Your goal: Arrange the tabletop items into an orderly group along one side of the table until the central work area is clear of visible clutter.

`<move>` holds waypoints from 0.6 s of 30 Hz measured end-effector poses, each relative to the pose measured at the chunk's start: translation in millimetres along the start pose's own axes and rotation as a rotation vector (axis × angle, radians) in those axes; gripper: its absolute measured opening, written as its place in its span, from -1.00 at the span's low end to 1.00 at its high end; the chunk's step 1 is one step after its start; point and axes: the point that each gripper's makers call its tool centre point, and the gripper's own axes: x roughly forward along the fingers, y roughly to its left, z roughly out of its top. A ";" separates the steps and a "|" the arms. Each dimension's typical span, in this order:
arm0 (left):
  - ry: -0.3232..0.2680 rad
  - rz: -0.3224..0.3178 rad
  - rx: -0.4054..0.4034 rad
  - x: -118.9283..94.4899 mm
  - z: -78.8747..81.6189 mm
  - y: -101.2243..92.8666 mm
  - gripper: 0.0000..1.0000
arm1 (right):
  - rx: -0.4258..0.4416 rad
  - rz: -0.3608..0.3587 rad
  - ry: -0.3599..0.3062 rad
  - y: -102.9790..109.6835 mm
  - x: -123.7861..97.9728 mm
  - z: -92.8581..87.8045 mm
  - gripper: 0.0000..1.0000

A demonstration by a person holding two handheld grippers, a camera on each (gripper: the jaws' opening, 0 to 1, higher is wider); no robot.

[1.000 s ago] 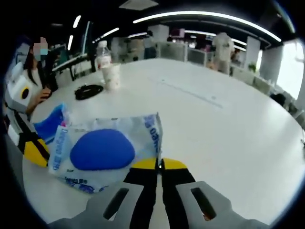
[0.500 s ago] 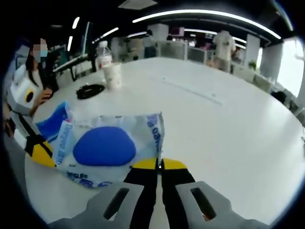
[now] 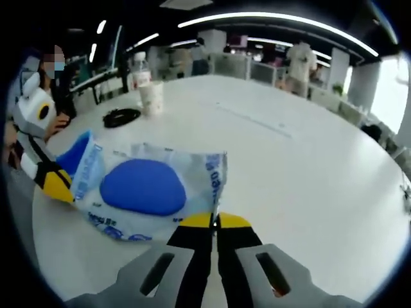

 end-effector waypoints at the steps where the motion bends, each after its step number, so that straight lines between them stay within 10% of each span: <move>1: 0.000 -0.008 -0.004 -0.8 2.0 0.7 -0.89 | 0.002 -0.004 -0.001 -0.6 -1.6 -0.4 -1.00; 18: -0.072 -0.059 0.051 -19.8 58.1 14.5 -0.89 | 0.074 -0.044 -0.054 8.3 -24.5 17.3 -1.00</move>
